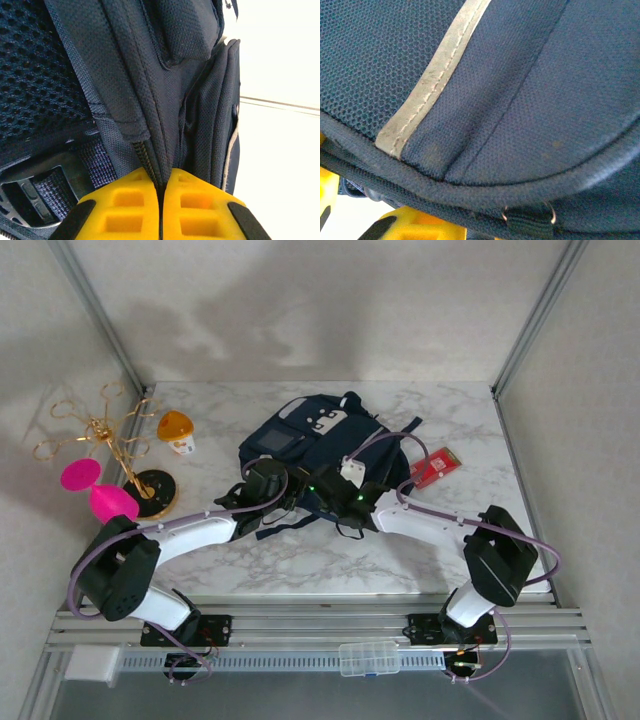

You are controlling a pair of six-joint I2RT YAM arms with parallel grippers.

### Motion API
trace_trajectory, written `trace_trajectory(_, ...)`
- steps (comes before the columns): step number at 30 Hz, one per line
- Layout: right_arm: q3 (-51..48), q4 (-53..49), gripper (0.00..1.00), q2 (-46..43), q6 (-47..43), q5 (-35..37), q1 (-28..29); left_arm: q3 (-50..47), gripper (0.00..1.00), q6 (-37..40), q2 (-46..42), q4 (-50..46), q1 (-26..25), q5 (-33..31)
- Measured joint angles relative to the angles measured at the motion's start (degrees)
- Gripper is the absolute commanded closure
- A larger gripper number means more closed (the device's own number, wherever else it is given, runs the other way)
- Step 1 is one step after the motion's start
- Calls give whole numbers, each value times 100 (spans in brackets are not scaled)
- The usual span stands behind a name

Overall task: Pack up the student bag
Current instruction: Zip the student bag at the center of the table.

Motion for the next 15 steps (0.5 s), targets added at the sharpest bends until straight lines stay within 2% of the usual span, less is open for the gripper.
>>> trace_trajectory(3,46,7,78,120,-341,-48,-15,0,100,39,0,-28,11,-50)
trace_trajectory(6,212,-57,78,358,-557,-42,-57,0,100,44,0,-52,31,-90)
trace_trajectory(15,310,-81,92,470,-1204,243,-127,9,100,101,0,-68,76,-105)
